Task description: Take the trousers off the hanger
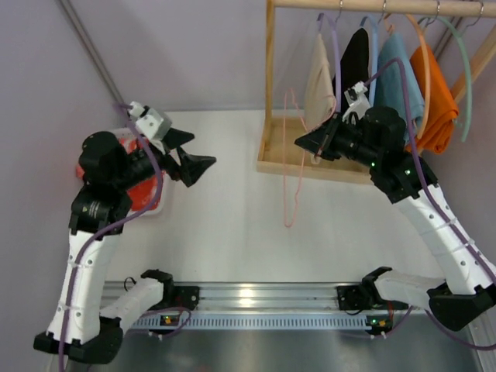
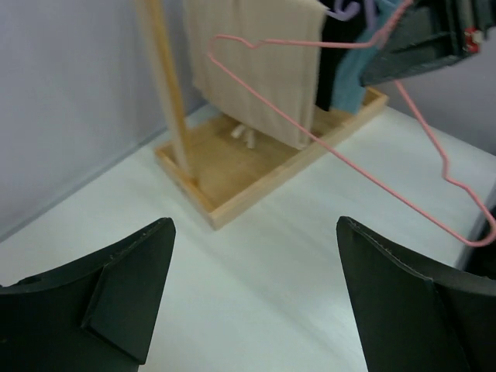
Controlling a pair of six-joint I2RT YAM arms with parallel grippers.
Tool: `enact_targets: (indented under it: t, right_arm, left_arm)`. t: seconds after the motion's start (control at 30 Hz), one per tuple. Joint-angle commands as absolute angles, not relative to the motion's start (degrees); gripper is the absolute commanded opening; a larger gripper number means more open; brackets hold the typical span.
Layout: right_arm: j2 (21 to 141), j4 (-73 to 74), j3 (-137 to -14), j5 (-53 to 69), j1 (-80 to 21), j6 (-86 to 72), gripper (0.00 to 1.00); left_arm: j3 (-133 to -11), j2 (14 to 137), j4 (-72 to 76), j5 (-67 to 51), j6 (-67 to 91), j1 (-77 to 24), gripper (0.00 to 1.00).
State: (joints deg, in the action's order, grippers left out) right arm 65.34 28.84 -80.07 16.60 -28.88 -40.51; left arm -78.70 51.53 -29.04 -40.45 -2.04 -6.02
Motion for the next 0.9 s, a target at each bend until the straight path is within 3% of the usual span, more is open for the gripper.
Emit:
enact_targets:
  t: [0.0,0.23,0.53,0.87]
  right_arm:
    - [65.30,29.44,-85.95,11.26,-28.12,-44.47,0.00]
    - [69.34,32.60,-92.01,5.46,-28.04,-45.52,0.00]
    - [72.33,33.49,-91.67,4.04,-28.91,-46.23,0.00]
    - [73.56,33.57,-92.81,2.90,-29.79,-46.50,0.00]
  left_arm:
    - [-81.03,56.59,-30.15,-35.10,1.24,-18.68,0.91]
    - [-90.25,69.94,-30.15,-18.76,0.53,-45.22,0.86]
    - [-93.60,75.32,-30.15,-12.04,4.13,-52.99,0.85]
    - [-95.36,82.17,-30.15,-3.35,4.22,-55.54,0.72]
